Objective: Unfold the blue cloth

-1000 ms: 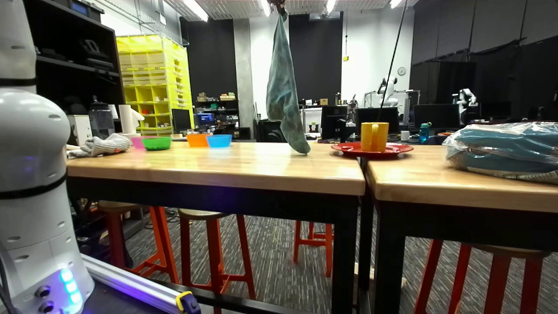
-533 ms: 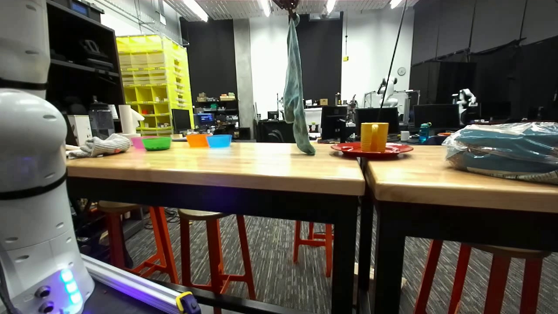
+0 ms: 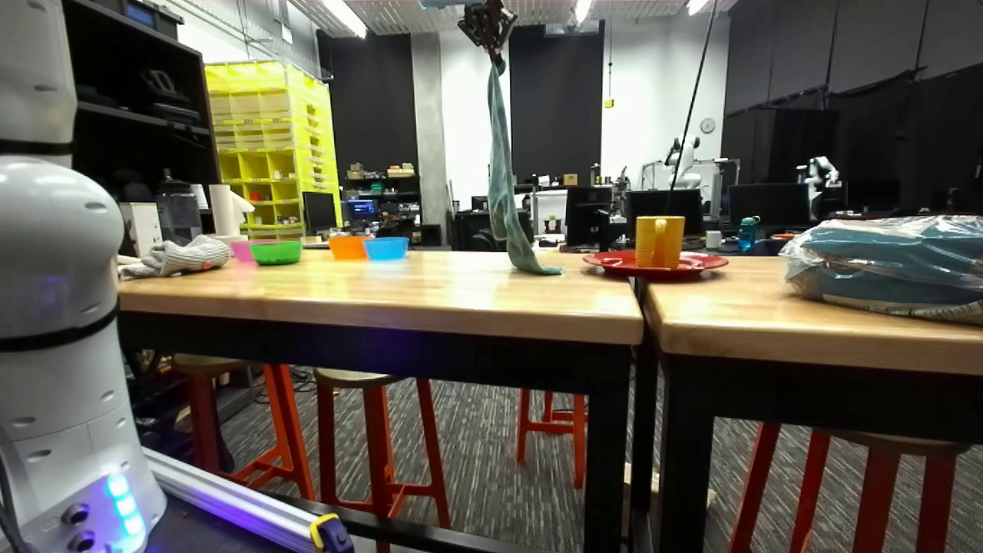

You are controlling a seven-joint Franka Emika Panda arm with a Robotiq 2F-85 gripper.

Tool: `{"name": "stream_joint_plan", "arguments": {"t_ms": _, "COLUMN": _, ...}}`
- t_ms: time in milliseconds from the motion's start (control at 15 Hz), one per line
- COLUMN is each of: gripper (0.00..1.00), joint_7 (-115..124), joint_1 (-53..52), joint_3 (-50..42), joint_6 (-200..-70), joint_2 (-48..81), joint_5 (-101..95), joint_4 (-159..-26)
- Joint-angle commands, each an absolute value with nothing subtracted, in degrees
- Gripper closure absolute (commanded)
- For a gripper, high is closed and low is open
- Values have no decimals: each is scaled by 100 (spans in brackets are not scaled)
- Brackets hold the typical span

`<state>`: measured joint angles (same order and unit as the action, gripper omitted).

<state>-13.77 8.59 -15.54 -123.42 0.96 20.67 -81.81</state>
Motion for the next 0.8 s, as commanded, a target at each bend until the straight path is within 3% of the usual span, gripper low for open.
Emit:
{"name": "stream_joint_plan", "arguments": {"t_ms": 0, "gripper": 100, "joint_7": -1316, "joint_1": 637, "joint_3": -1334, "joint_6": -12573, "joint_2": -787, "joint_5": 1828, "joint_4": -9439}}
{"name": "stream_joint_plan", "arguments": {"t_ms": 733, "gripper": 100, "joint_7": -919, "joint_1": 505, "joint_3": -618, "joint_6": -12852, "joint_2": -2968, "joint_5": 1101, "joint_4": -12798}}
